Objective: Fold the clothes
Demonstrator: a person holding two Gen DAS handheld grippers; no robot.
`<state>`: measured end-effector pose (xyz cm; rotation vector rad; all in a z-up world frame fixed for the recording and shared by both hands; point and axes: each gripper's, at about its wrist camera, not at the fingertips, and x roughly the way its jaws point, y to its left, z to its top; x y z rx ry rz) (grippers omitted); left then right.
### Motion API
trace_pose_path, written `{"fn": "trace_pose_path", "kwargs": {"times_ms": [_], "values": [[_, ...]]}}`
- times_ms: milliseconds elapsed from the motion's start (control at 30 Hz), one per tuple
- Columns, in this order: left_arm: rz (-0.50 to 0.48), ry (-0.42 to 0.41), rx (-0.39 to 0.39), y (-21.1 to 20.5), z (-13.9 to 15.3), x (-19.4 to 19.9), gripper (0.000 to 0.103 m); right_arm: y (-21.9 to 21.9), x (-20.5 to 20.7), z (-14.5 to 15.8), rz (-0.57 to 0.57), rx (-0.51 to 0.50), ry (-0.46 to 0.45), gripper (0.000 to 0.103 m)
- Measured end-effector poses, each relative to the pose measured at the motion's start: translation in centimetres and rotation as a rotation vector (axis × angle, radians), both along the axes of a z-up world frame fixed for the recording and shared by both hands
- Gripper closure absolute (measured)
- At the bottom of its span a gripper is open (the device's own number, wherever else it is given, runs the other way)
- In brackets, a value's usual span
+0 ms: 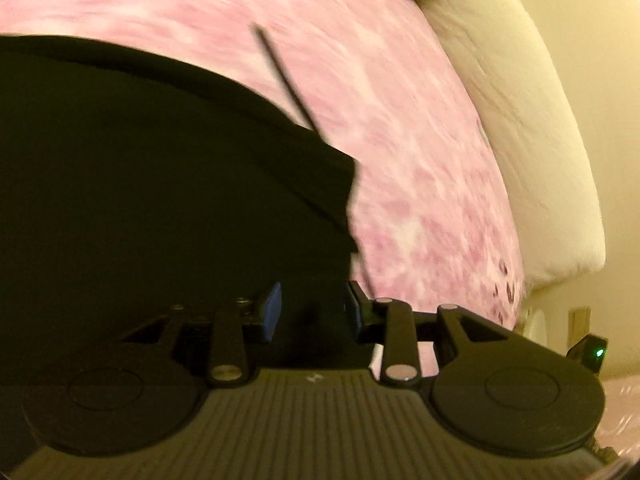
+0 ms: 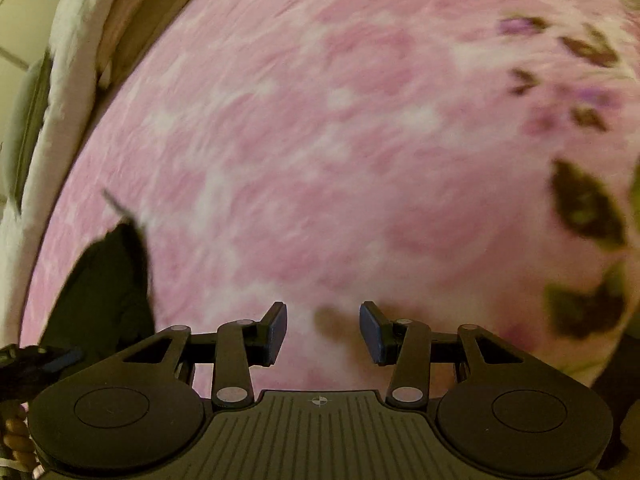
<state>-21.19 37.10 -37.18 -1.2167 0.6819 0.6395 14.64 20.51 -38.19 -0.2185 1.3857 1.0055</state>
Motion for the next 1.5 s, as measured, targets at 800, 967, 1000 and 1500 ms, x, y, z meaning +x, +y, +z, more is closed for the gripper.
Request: {"fn": "trace_pose_path", "kwargs": {"times_ms": [800,967,1000,1500], "values": [[0.050,-0.396,0.075,-1.1,-1.1,3.9,0.103,-4.6,7.7,0.9,-0.128,0.036,0.005,0.058],[0.319,-0.399,0.208,-7.4,3.8,-7.9,0.097,-2.8,6.3,1.4,-0.086,0.049,0.039,0.058],[0.373,-0.398,0.235,-8.7,4.8,-10.3,0.095,-2.3,5.6,1.4,-0.069,0.053,0.047,0.058],[0.728,-0.066,0.089,-18.6,1.7,-21.6,0.084,2.4,-2.9,-2.1,0.030,0.054,0.322,0.058]]}}
